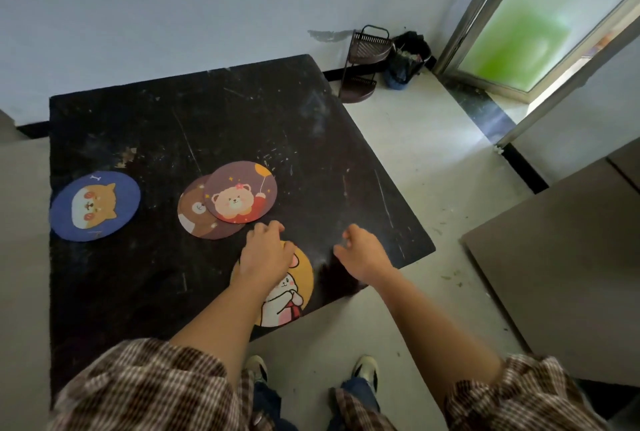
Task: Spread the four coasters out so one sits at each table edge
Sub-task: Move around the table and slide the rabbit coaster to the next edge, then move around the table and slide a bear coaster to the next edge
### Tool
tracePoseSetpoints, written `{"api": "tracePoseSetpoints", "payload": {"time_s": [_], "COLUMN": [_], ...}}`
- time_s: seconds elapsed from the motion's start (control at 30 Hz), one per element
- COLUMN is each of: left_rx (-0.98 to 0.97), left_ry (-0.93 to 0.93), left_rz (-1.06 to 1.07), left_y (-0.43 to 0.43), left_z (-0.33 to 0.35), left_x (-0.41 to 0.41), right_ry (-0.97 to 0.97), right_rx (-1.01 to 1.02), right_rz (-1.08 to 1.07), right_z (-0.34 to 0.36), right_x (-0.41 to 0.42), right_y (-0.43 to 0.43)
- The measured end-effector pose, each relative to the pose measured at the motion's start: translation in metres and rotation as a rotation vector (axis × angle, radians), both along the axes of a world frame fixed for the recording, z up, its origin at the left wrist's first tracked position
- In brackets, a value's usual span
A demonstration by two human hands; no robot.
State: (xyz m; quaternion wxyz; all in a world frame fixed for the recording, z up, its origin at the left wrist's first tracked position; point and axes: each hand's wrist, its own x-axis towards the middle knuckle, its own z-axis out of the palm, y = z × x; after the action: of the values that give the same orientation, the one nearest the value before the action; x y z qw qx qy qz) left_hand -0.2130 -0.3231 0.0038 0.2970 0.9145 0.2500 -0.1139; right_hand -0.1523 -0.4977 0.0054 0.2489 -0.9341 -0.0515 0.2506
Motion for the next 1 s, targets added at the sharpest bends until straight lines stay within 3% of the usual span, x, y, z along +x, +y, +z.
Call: {"api": "tracePoseSetpoints", "payload": {"time_s": [0.17, 0.33, 0.53, 1.0], "left_rx": [0.073, 0.069, 0.052, 0.103], "left_ry": [-0.014, -0.02, -0.021, 0.085], "left_rz": [-0.054, 0.089, 0.202, 0.372], "left_y": [-0.051, -0.113, -0.167, -0.162], "left_z": [0.008, 0.006, 0.004, -0.017], "left_x": [0.046, 0.09, 0.136, 0.25], "right_ry": [-0.126, -0.213, -0.227, -0.265], "right_rx": [-0.078, -0.223, -0.24, -0.286], "right_rz": [0.189, 0.39, 0.496, 0.763], "right_z": [0.016, 0.026, 0.03, 0.009], "right_x": [0.049, 0.1, 0.155, 0.303], "right_y": [-0.047, -0.1, -0.144, -0.109]}}
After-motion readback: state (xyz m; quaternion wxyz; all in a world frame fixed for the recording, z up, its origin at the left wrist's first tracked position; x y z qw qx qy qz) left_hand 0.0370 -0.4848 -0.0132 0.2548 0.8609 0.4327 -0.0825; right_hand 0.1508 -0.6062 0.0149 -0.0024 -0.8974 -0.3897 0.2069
